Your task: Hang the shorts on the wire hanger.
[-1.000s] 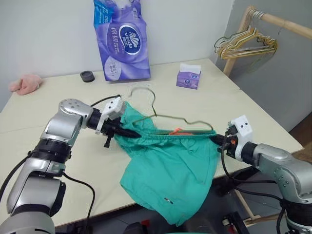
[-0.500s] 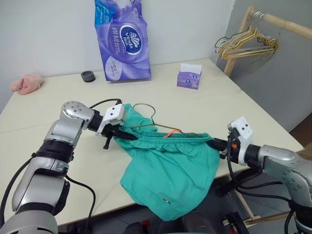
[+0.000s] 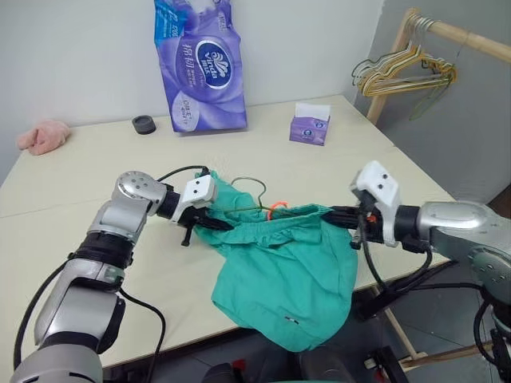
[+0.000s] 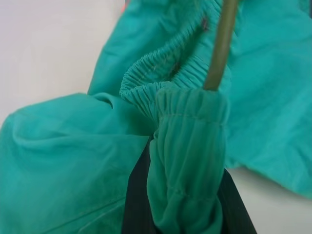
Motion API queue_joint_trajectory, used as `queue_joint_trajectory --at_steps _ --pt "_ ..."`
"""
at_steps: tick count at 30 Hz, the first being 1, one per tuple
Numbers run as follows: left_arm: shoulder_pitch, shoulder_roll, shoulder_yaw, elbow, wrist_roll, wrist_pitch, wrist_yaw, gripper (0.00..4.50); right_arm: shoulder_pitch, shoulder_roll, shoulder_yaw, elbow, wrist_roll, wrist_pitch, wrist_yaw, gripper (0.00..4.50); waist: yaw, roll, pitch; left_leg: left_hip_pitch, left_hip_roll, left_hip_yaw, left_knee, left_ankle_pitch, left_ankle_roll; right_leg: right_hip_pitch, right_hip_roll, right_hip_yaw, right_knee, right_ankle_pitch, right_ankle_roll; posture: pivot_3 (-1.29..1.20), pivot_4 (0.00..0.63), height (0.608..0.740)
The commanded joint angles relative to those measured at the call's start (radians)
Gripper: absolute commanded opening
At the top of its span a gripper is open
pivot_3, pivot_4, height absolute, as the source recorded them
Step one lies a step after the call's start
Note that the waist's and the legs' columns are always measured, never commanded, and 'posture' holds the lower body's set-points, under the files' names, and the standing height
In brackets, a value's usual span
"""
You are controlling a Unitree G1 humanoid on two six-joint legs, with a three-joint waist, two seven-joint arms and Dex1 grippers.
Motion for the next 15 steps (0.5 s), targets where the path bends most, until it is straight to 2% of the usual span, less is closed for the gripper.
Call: queue_joint_trajectory --at_steps 1,3,6,14,15 --pt "0.005 -0.018 0.019 -0.053 0.000 0.007 0.043 0.00 -0.041 0.015 0.059 0.018 -0.056 -0.046 0.002 0.02 0.000 0.000 0.000 0.000 0.000 0.000 0.000 0.000 0.000 0.000 0.000 0.000 0.000 0.000 0.000 -0.23 0.067 0.740" --pt "0.029 -0.030 0.020 -0.086 -0.009 0.021 0.052 0.00 -0.045 0.003 0.080 0.025 -0.076 -0.058 0.018 0.02 0.000 0.000 0.000 -0.001 0.000 0.000 0.000 0.000 0.000 -0.001 0.000 0.000 0.000 0.000 0.000 -0.22 0.067 0.740" --pt "0.058 -0.040 0.021 -0.116 -0.012 0.029 0.072 0.00 -0.045 -0.022 0.094 0.013 -0.096 -0.080 0.049 0.66 0.001 0.000 0.000 -0.002 0.000 0.000 0.000 0.000 0.001 -0.002 -0.001 0.000 0.000 0.002 -0.004 -0.22 0.067 0.740" --pt "0.096 -0.065 0.025 -0.156 -0.014 0.046 0.114 0.00 -0.037 -0.134 0.093 -0.040 -0.131 -0.118 0.145 3.32 0.001 0.000 0.000 -0.002 0.000 0.000 0.000 0.000 0.000 -0.002 -0.001 -0.001 0.000 0.000 0.000 -0.23 0.064 0.740" --pt "0.095 -0.069 0.026 -0.154 -0.015 0.046 0.118 0.00 -0.032 -0.157 0.084 -0.047 -0.128 -0.119 0.163 3.32 0.001 0.000 0.000 -0.002 0.000 0.000 0.000 0.000 0.000 -0.002 -0.001 -0.001 0.000 0.000 0.000 -0.23 0.063 0.740"
